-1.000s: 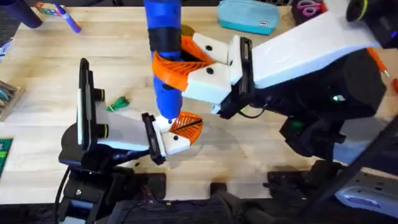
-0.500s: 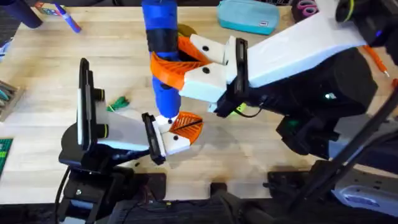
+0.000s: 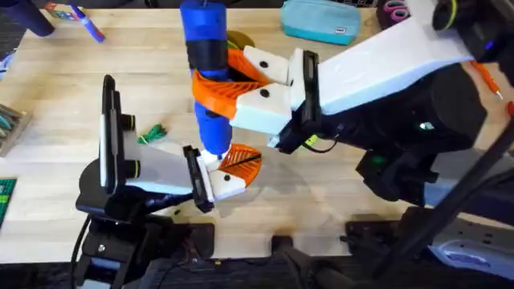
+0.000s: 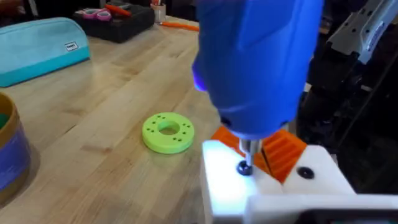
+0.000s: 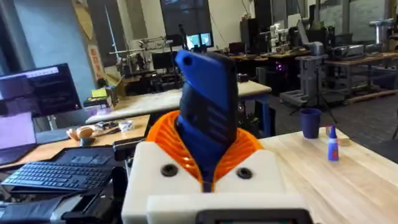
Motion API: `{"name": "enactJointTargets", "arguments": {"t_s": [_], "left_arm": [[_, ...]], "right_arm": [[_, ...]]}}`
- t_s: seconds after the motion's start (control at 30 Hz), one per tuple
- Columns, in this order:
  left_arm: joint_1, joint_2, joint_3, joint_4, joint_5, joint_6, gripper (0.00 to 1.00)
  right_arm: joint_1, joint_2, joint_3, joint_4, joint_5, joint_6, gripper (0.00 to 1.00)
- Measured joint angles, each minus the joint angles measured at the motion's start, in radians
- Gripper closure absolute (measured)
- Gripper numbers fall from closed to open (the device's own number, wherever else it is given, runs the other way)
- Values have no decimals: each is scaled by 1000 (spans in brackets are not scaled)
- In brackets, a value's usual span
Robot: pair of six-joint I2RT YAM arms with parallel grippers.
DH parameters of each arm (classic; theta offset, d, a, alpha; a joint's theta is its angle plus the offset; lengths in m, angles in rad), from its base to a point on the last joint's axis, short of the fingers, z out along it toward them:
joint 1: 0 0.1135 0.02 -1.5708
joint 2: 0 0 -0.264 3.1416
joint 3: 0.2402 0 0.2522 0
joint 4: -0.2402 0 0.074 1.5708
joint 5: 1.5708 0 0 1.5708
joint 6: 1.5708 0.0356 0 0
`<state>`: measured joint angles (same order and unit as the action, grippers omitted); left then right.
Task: Pick up the gripper from the table and insert it into the empty holder that is missing its gripper. Then pick up a screw, insert it into the mounting hole, and use the screwdriver to tighten it. Finally, clean up the table by picking up the vegetable and placing it into the bucket.
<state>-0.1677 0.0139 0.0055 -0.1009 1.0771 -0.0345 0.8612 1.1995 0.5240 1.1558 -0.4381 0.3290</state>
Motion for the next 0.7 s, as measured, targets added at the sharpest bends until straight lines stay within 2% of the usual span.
{"name": "enactJointTargets", "arguments": {"t_s": [0.7], "left_arm": [[0, 0, 0, -1, 4, -1, 988]], "right_arm": [[0, 0, 13, -59, 4, -15, 957]]}}
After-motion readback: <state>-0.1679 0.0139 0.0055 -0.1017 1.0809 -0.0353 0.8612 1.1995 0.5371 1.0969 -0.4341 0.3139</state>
